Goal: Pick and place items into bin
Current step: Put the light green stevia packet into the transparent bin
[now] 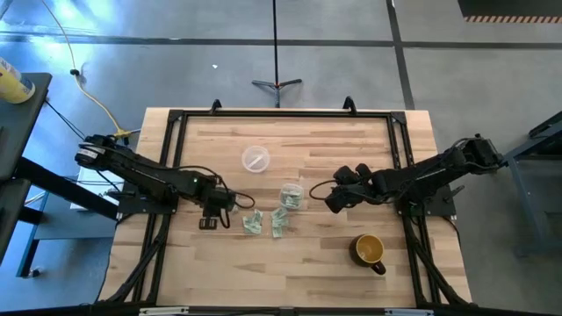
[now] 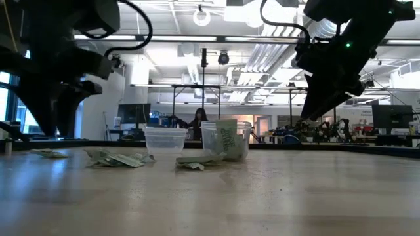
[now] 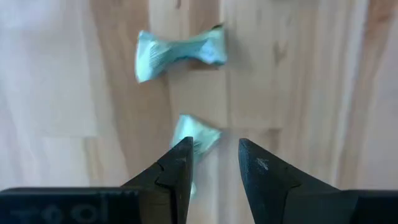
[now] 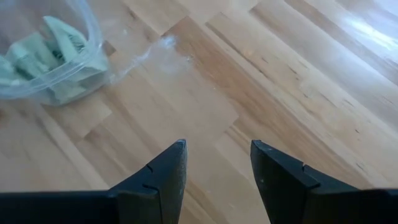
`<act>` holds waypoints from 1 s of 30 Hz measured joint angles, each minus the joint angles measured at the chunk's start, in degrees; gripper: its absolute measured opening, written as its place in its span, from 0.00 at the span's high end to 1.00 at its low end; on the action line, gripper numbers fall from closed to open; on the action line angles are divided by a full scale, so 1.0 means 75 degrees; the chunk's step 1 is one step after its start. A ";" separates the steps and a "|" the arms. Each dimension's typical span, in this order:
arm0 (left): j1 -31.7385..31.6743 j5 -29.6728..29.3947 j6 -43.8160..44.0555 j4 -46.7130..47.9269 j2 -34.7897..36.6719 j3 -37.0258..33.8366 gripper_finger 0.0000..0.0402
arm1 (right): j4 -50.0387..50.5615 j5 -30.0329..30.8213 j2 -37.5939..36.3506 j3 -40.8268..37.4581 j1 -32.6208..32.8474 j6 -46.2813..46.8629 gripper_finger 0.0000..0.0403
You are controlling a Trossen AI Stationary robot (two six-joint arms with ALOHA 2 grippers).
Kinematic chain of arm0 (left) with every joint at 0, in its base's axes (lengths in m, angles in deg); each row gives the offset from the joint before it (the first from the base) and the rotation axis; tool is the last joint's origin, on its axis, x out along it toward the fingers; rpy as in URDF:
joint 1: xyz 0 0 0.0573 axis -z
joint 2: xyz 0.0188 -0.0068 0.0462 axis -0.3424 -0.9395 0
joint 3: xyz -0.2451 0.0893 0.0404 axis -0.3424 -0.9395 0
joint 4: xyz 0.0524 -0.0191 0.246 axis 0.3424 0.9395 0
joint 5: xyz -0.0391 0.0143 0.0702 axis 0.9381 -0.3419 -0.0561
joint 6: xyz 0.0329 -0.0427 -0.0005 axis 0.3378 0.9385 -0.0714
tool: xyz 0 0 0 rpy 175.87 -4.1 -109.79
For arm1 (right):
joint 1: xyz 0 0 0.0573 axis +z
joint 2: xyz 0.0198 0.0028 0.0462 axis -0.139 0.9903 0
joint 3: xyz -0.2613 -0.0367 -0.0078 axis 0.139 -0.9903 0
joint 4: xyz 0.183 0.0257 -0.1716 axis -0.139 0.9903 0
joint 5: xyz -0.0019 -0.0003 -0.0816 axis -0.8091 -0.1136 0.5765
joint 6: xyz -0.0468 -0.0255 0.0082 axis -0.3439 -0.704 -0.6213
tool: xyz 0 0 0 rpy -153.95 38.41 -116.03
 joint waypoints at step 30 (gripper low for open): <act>-0.1672 0.0594 0.2406 0.0184 -0.0478 0.0101 0.59 | -0.0087 0.0266 0.0000 -0.0003 -0.0107 0.0297 0.58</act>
